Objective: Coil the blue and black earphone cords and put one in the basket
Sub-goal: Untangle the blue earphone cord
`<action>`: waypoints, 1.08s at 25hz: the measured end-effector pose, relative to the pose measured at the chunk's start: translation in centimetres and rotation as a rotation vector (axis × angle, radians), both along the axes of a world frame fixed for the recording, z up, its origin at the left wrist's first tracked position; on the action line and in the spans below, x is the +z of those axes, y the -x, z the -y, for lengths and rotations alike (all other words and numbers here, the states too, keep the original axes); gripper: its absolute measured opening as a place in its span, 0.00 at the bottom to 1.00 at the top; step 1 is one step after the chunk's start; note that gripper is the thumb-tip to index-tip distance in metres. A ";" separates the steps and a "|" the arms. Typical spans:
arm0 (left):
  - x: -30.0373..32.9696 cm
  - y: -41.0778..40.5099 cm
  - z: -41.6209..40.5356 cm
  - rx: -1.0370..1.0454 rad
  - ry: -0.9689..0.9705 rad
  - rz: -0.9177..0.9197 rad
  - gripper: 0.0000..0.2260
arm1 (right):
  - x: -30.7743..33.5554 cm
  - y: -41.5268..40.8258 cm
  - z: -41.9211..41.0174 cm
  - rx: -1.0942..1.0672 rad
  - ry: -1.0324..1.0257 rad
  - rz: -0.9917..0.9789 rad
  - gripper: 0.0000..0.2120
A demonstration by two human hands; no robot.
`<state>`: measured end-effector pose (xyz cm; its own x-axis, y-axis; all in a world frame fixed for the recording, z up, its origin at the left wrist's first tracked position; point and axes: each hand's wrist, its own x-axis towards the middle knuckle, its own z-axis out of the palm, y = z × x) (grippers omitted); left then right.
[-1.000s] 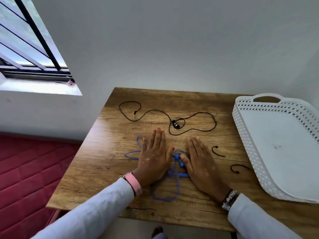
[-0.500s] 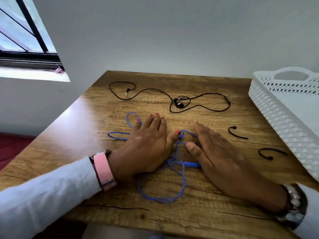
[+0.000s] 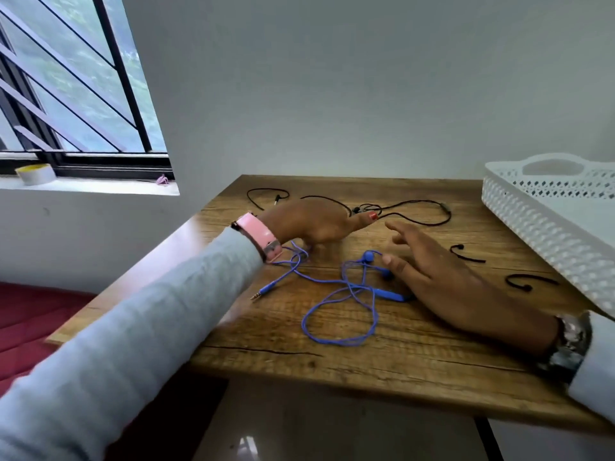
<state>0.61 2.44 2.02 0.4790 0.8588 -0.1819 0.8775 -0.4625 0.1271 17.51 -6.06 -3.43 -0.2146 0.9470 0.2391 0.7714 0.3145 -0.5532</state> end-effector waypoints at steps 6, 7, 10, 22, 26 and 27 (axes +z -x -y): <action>-0.2 2.4 -1.8 -0.189 -0.197 0.175 0.27 | 2.4 3.7 -1.0 0.375 -0.363 0.249 0.11; -0.4 2.8 -2.1 -0.210 -0.240 0.213 0.26 | 2.3 4.6 -1.6 0.442 -0.370 0.303 0.12; -0.6 3.9 -2.9 -0.198 -0.404 0.302 0.25 | 1.7 7.2 -3.3 0.526 -0.419 0.414 0.12; -0.2 3.8 -2.8 -0.244 -0.610 0.664 0.17 | 3.3 4.7 -3.5 0.359 -0.475 -0.010 0.05; 0.3 3.0 -1.5 -0.327 -0.189 0.958 0.14 | 4.5 3.1 -3.4 0.322 -0.307 -0.236 0.07; 0.2 3.0 -1.4 -0.337 -0.043 1.009 0.14 | 4.7 3.0 -3.5 0.326 -0.266 -0.276 0.07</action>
